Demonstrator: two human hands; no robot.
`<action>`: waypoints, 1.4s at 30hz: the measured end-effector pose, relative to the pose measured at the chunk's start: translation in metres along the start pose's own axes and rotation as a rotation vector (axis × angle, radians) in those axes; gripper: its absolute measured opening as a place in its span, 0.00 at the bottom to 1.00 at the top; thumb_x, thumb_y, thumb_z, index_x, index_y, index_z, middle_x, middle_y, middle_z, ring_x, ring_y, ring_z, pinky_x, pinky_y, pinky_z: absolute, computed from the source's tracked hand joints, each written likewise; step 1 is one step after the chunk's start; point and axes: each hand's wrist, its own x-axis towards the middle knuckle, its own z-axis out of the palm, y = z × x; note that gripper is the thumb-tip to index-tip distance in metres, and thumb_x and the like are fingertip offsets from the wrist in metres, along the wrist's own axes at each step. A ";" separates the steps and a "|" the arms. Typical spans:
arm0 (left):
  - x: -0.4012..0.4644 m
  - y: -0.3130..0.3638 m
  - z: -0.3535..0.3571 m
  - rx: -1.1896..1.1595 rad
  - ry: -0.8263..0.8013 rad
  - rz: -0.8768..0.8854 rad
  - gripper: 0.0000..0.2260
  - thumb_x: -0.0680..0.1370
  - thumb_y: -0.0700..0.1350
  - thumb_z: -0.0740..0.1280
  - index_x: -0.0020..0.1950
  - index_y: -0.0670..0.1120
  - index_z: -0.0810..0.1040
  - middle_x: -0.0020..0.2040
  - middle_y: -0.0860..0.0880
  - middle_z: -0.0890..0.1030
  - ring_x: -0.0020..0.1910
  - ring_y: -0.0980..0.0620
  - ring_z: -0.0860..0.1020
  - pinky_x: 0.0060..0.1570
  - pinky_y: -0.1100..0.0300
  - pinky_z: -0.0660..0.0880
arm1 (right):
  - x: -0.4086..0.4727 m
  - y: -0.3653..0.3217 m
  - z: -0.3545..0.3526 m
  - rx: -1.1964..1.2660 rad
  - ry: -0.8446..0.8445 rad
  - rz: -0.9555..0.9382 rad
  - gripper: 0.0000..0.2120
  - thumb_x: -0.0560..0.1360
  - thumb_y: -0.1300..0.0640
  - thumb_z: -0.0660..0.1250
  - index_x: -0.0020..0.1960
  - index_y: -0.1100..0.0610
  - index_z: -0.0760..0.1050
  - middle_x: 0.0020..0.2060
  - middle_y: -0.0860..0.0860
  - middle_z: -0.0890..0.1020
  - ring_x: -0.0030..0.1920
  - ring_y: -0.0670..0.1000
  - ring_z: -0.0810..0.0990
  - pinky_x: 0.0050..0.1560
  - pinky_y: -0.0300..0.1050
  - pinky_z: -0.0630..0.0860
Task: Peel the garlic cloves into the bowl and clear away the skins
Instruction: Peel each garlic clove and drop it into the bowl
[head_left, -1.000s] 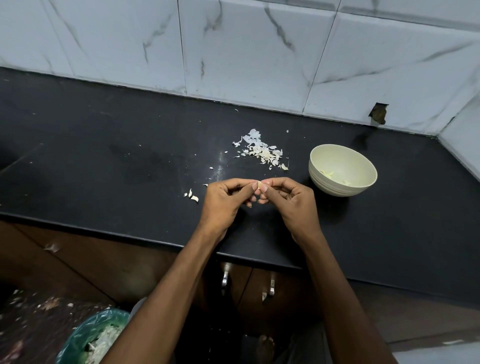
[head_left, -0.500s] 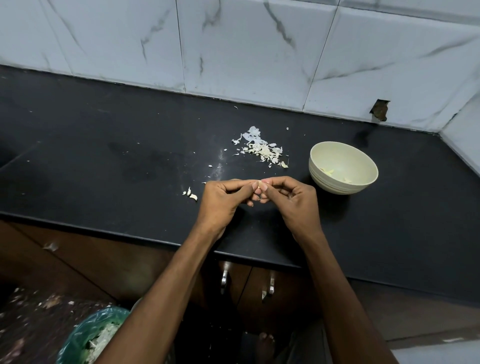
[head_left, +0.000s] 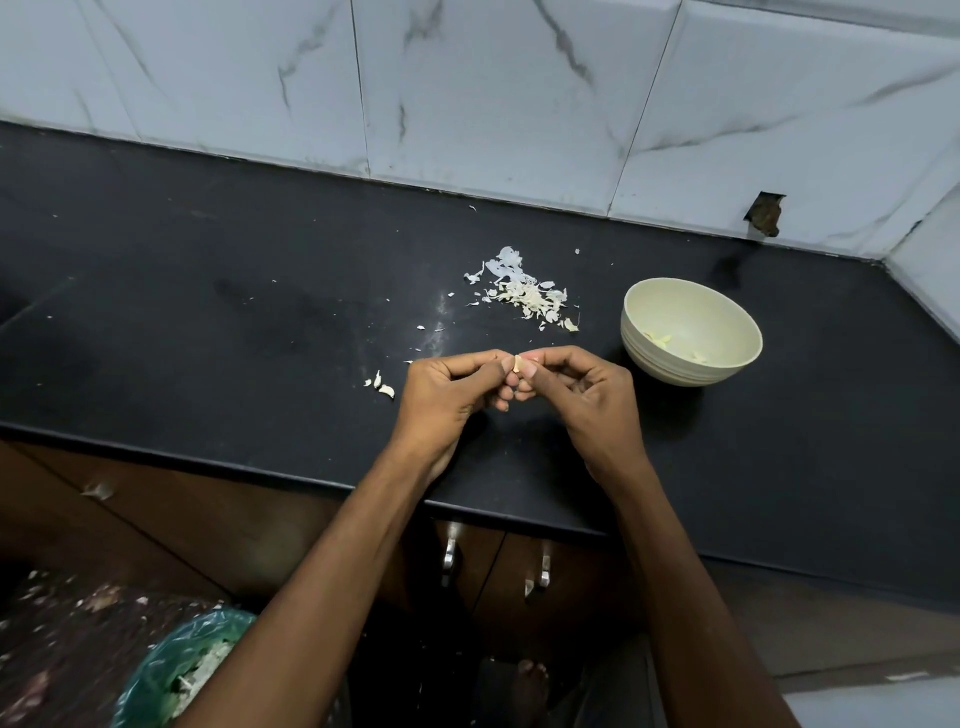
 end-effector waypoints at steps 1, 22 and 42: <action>0.001 -0.001 0.000 -0.017 0.017 -0.012 0.06 0.80 0.34 0.70 0.51 0.32 0.85 0.39 0.41 0.82 0.36 0.51 0.77 0.37 0.62 0.75 | 0.001 0.000 0.001 0.014 0.001 0.016 0.05 0.79 0.67 0.71 0.54 0.65 0.83 0.43 0.58 0.88 0.44 0.53 0.87 0.48 0.42 0.82; 0.001 -0.005 0.001 0.131 0.116 0.084 0.09 0.78 0.36 0.73 0.42 0.47 0.89 0.38 0.39 0.82 0.35 0.47 0.72 0.34 0.59 0.71 | 0.004 0.002 0.000 0.040 0.053 0.097 0.09 0.78 0.68 0.72 0.58 0.67 0.82 0.45 0.61 0.88 0.45 0.57 0.88 0.50 0.47 0.85; 0.006 -0.012 -0.002 0.150 0.112 0.083 0.08 0.74 0.36 0.77 0.50 0.33 0.84 0.46 0.39 0.85 0.40 0.52 0.82 0.37 0.60 0.78 | 0.003 0.005 -0.001 0.104 0.051 0.162 0.09 0.79 0.68 0.71 0.58 0.66 0.80 0.46 0.61 0.88 0.47 0.58 0.88 0.51 0.46 0.85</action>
